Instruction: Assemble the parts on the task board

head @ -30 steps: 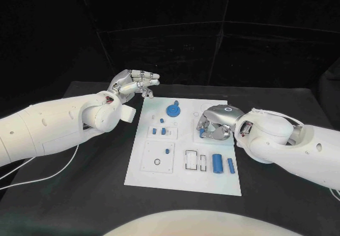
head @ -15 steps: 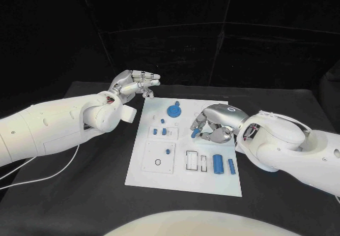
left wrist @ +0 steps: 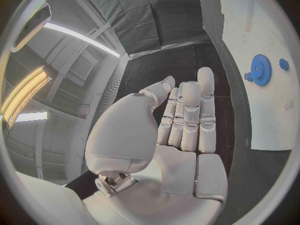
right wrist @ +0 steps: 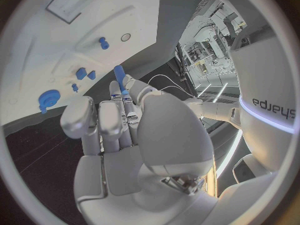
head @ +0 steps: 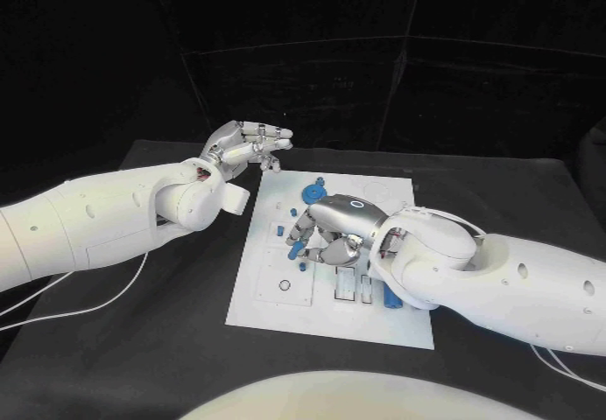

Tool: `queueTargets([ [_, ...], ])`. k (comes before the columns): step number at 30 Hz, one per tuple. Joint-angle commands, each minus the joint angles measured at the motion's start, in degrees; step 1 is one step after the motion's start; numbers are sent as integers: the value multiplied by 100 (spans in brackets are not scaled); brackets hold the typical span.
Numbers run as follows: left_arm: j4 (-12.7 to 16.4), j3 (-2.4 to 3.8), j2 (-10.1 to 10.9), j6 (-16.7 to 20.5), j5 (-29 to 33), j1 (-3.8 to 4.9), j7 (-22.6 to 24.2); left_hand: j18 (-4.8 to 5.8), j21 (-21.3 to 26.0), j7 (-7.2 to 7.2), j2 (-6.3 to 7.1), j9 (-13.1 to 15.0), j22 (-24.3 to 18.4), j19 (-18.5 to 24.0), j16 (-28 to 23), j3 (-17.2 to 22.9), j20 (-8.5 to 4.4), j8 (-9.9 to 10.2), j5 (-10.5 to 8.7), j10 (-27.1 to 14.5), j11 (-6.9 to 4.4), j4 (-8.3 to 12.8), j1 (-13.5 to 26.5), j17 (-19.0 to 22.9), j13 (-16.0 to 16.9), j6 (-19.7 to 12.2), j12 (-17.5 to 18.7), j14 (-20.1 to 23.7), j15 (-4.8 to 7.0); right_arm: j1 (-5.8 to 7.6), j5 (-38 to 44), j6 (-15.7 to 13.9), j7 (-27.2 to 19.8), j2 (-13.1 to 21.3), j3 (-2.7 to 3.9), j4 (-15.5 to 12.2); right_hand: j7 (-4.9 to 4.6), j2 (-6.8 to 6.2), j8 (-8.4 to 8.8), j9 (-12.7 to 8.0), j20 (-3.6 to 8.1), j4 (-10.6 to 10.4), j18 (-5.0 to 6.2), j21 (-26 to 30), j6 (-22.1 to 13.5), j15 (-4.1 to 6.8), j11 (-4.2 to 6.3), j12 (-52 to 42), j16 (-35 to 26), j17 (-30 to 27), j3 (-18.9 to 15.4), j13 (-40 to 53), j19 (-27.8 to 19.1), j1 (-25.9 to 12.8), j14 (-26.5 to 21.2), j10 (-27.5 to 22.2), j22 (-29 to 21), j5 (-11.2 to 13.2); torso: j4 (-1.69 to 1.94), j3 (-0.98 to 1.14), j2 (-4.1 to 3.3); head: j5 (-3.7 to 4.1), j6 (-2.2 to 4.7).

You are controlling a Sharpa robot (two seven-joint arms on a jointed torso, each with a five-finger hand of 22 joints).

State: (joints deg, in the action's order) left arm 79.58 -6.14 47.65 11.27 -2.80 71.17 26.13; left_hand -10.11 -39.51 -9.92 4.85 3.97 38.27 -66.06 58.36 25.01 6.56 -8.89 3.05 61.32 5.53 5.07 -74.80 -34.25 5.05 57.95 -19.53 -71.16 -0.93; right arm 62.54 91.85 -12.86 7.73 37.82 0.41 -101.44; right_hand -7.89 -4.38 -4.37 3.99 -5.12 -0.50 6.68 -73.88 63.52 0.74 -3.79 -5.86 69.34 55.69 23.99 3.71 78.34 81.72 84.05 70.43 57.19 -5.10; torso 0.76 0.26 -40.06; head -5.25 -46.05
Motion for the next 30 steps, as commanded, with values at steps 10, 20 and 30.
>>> queueTargets([
  [10,-12,5,-66,-62,16,11,25,-37,28,-25,-38,-8,-8,26,-7,-37,7,-36,3,-35,24,12,-30,6,5,-9,-27,25,4,-236,265,321,-376,-496,-186,418,-45,-29,44,-11,0,13,-83,-38,-12,15,-31,57,21,-5,74,-1,29,-49,73,10,-5,-60,16,5,-2,-94,-51],
  [20,-24,5,-88,-68,16,11,23,-39,50,-22,-55,-5,-24,27,-16,-45,10,-51,2,-42,22,26,-46,26,9,-7,-56,38,4,-306,462,513,-323,-603,-200,580,-49,-51,48,-11,-4,21,-82,-38,-16,10,-35,72,23,-8,80,1,25,-65,70,13,-8,-91,7,7,-2,-119,-77],
  [30,-37,5,-97,-73,16,10,19,-39,50,-22,-55,-5,-24,27,-16,-45,10,-51,2,-42,22,26,-46,26,9,-7,-56,38,4,-312,723,649,-233,-598,-202,609,-49,-75,46,-8,-9,27,-81,-39,-7,7,-35,87,22,-16,86,6,20,-94,65,32,-8,-139,11,9,-1,-123,-94],
])
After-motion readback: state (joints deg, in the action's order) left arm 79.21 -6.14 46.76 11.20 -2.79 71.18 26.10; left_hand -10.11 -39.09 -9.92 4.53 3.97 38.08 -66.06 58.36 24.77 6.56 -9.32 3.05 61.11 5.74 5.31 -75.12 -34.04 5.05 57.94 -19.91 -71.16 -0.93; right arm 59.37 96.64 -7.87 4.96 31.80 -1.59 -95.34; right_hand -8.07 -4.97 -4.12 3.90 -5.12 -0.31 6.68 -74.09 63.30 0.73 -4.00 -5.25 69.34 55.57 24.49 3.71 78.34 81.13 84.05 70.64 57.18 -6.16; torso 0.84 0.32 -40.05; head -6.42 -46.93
